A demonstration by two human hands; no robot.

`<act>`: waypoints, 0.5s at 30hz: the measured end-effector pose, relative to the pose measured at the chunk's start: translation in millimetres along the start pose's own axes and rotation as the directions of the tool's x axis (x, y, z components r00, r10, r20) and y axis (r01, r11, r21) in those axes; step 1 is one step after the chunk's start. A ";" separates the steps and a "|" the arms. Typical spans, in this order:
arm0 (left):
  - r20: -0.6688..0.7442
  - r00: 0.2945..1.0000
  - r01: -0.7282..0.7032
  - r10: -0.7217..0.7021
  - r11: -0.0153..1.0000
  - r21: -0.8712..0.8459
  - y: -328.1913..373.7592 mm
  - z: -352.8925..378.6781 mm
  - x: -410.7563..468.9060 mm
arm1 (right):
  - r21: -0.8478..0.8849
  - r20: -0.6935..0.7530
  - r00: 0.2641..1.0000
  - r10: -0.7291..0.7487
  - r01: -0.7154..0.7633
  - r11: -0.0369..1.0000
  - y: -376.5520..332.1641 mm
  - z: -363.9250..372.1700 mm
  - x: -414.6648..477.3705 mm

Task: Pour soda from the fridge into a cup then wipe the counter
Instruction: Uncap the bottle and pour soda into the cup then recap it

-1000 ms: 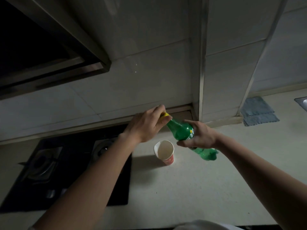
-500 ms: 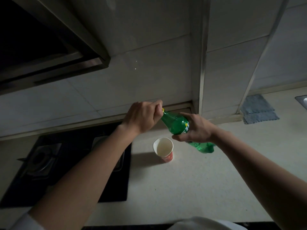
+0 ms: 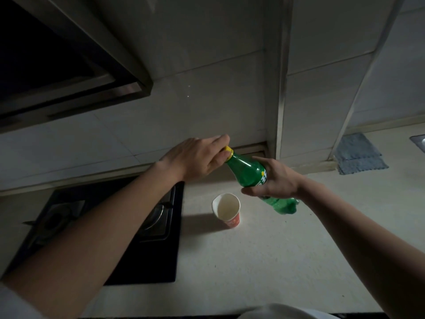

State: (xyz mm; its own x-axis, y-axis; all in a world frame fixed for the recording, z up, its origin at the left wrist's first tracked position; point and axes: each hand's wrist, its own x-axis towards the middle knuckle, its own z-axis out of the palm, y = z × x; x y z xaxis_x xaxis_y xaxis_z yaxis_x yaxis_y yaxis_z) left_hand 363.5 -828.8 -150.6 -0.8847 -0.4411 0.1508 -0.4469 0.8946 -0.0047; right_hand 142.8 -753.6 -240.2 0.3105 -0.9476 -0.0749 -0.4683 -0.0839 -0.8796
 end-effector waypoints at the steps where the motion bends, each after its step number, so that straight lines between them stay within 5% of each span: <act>1: -0.022 1.000 0.005 -0.006 0.999 -0.049 0.8 3.6 1.1 | 0.009 0.001 1.000 -0.010 0.010 1.000 -0.1 0.5 0.8; 11: 0.047 0.967 0.255 -0.251 0.937 -0.240 7.5 19.7 5.7 | -0.140 -0.092 0.996 -0.018 0.005 0.990 10.0 -2.8 6.4; 15: 0.159 0.956 0.269 -0.249 0.956 -0.121 4.1 8.8 11.1 | -0.047 -0.059 0.998 0.036 -0.039 0.998 15.4 -2.3 5.1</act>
State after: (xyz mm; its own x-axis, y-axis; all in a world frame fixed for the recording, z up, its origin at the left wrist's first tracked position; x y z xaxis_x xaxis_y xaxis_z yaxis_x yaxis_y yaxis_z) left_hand 350.7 -830.6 -157.6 -0.7554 -0.6552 -0.0115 -0.6486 0.7450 0.1559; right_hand 135.3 -760.4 -253.0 0.2437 -0.9666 -0.0787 -0.5181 -0.0612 -0.8531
